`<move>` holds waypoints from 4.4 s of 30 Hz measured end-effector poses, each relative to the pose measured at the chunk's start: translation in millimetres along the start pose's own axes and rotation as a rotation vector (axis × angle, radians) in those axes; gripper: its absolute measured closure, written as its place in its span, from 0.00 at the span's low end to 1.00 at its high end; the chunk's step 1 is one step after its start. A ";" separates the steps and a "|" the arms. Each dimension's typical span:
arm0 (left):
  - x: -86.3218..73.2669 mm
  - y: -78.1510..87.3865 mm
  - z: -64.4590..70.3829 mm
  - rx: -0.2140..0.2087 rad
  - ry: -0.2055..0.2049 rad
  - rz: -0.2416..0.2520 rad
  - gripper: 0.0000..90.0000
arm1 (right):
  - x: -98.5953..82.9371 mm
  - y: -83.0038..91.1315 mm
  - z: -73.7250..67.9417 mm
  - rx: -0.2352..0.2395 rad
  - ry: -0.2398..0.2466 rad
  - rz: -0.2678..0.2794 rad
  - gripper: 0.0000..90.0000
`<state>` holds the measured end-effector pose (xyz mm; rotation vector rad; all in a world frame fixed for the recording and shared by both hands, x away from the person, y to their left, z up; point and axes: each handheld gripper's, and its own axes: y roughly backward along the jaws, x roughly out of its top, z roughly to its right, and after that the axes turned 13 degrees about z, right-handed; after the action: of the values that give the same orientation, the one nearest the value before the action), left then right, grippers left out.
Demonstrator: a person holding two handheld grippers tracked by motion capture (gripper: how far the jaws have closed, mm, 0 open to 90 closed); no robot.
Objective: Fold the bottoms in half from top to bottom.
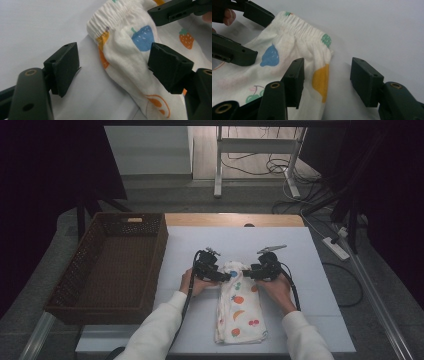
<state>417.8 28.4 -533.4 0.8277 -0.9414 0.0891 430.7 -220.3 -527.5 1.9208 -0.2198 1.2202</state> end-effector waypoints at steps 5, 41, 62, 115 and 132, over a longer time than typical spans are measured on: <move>0.0 -0.7 0.8 0.003 -0.003 0.000 0.27 | 0.3 -0.7 -1.1 -0.003 0.013 -0.006 0.52; -5.0 2.9 2.1 -0.033 -0.013 0.004 0.93 | 2.9 -1.6 -10.6 0.058 0.055 -0.014 0.96; 10.1 26.6 13.2 -0.017 -0.097 0.117 0.93 | 18.0 26.3 -17.3 0.053 0.107 0.114 0.96; -13.3 47.8 40.3 -0.131 -0.170 0.146 0.93 | -11.3 58.7 -39.6 0.124 0.090 0.185 0.96; -21.1 50.9 47.2 -0.145 -0.176 0.142 0.93 | -21.2 64.3 -46.7 0.135 0.094 0.174 0.96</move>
<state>352.0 38.4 -504.3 0.6410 -1.1585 0.0702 354.0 -233.6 -500.9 1.9860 -0.2656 1.4699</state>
